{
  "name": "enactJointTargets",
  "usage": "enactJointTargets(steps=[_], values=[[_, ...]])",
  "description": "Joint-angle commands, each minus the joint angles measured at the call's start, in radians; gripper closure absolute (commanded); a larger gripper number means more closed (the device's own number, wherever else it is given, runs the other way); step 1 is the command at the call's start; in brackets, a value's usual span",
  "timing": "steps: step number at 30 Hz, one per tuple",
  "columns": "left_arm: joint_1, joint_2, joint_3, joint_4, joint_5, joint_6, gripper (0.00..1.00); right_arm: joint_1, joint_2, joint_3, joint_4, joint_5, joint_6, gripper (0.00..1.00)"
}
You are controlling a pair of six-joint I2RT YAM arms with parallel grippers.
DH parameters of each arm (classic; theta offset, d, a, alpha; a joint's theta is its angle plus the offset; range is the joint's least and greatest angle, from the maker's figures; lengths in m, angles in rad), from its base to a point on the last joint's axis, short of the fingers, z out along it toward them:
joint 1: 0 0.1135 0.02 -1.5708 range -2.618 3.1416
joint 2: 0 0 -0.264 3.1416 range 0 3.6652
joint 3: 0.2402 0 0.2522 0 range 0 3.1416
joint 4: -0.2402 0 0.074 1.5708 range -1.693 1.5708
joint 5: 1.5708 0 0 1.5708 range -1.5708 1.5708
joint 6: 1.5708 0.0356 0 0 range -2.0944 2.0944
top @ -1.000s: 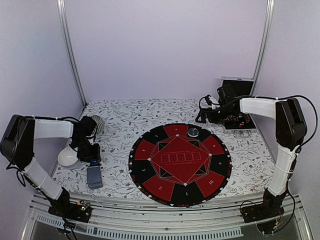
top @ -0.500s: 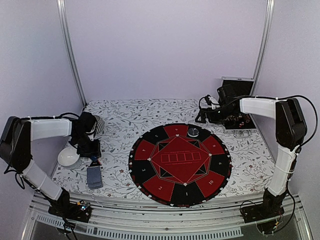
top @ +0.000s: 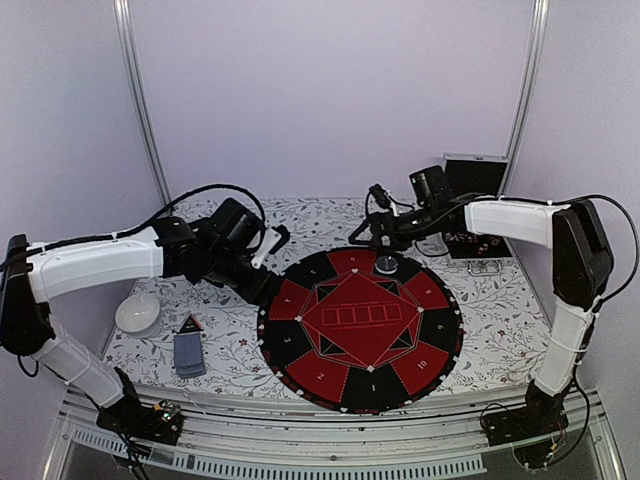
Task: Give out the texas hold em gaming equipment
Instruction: Pass from the left arm to the right
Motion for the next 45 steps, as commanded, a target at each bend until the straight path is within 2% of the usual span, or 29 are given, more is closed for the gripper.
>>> enactJointTargets(steps=[1,3,6,17,20,27,28,30,33,37,41,45], values=[[-0.102,0.035,0.061,0.043,-0.062,0.134,0.7,0.117,0.05,-0.023,0.257,-0.246,0.154,0.06],[-0.137,0.049,0.071,0.051,-0.09,0.16,0.7,0.156,0.091,-0.035,0.374,-0.315,0.242,0.09],[-0.161,0.061,0.07,0.075,-0.099,0.183,0.7,0.2,0.155,-0.003,0.425,-0.368,0.319,0.15],[-0.173,0.072,0.076,0.088,-0.11,0.171,0.7,0.282,0.262,0.07,0.441,-0.41,0.329,0.24],[-0.176,0.075,0.078,0.088,-0.108,0.169,0.7,0.288,0.288,0.089,0.443,-0.409,0.34,0.38],[-0.176,0.059,0.067,0.088,-0.109,0.162,0.7,0.285,0.279,0.091,0.432,-0.406,0.32,0.84],[-0.176,0.057,0.064,0.088,-0.106,0.159,0.68,0.282,0.274,0.091,0.427,-0.407,0.313,0.89],[-0.176,0.051,0.059,0.088,-0.098,0.149,0.52,0.274,0.263,0.084,0.422,-0.407,0.302,0.96],[-0.174,0.02,0.034,0.102,-0.064,0.132,0.25,0.253,0.229,0.053,0.416,-0.4,0.283,0.97],[-0.141,-0.088,-0.065,0.209,0.058,0.108,0.04,0.227,0.176,0.009,0.399,-0.393,0.238,0.98],[-0.053,-0.165,-0.165,0.297,0.203,0.048,0.03,0.216,0.129,-0.007,0.335,-0.377,0.155,0.98],[0.019,-0.19,-0.237,0.371,0.326,-0.013,0.16,0.216,0.1,-0.013,0.291,-0.38,0.071,0.98]])
